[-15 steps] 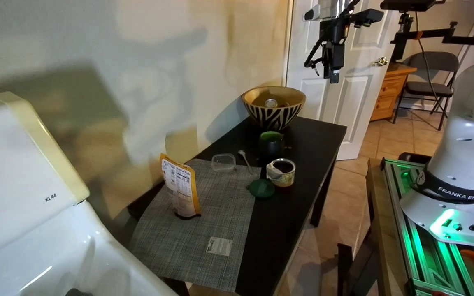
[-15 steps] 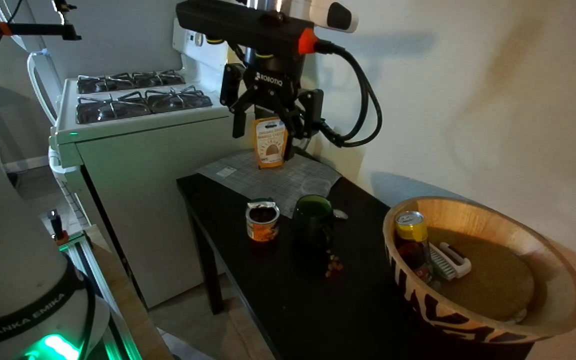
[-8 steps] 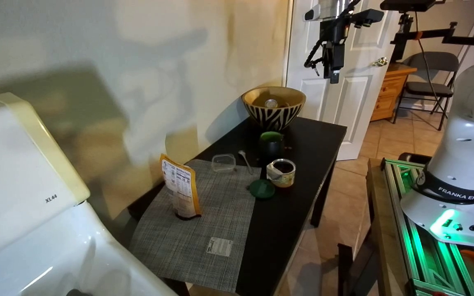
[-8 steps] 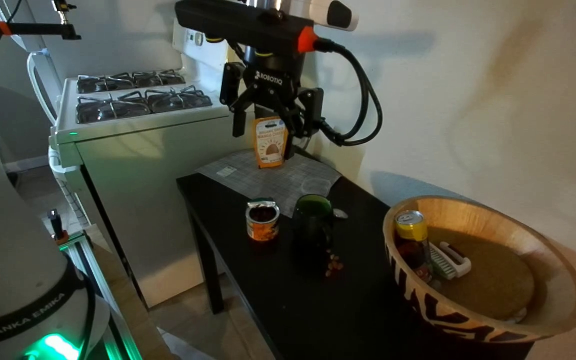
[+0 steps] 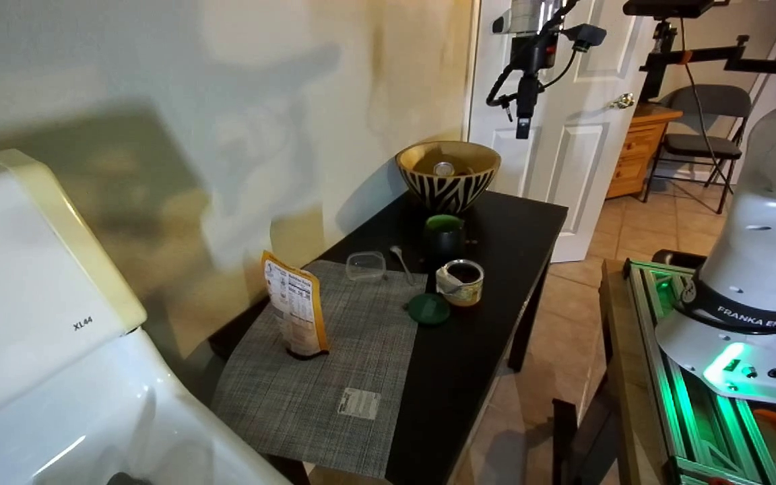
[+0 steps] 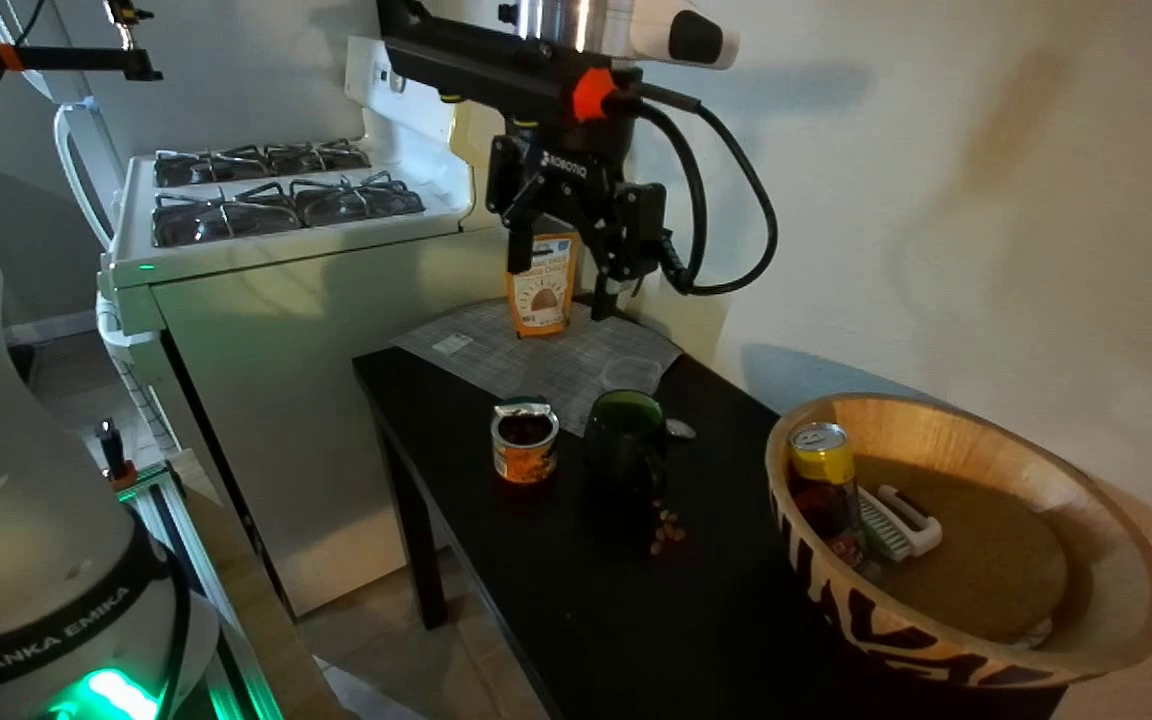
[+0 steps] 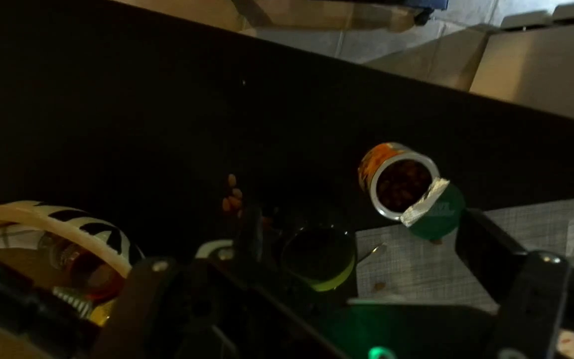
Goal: Pour the contents in the black mug into the clear bowl.
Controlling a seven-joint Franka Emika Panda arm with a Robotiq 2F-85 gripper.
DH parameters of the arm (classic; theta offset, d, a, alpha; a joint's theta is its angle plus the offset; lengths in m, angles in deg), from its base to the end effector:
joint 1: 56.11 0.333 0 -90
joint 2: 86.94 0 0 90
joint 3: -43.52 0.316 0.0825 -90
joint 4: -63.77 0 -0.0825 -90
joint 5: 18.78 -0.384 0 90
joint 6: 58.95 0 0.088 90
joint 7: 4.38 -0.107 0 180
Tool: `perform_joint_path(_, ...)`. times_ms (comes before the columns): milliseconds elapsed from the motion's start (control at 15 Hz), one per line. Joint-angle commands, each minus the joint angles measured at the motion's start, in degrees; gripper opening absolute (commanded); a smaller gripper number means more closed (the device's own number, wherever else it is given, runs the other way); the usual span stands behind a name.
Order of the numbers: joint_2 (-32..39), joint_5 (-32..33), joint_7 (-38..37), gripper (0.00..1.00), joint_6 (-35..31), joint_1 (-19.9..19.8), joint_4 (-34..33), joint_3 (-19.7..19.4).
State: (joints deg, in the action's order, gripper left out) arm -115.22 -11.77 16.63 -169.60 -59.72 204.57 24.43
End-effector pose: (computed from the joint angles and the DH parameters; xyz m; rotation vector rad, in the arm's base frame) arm 0.3618 -0.1658 0.4581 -3.0819 -0.0900 0.0518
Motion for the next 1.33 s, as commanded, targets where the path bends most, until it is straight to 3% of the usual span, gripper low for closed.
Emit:
perform_joint_path(0, 7.7, -4.5, -7.0, 1.00, -7.9, -2.7, -2.4, 1.1)
perform_joint_path(400, 23.2, -9.1, -16.7, 1.00, -25.2, -6.8, -7.4, 1.0)
perform_joint_path(667, 29.9, -7.2, -28.6, 1.00, -31.9, -9.0, -10.9, 2.1)
perform_joint_path(933, 30.5, -2.0, -45.5, 1.00, -32.9, -8.2, -10.7, 2.8)
perform_joint_path(1067, 26.2, 2.2, -54.0, 1.00, -23.6, -6.8, -8.6, 4.2)
perform_joint_path(1133, 30.2, -1.0, -46.8, 1.00, -29.2, -8.5, -10.9, 3.7)
perform_joint_path(1267, 28.8, 0.8, -51.5, 1.00, -25.1, -7.9, -10.5, 4.9)
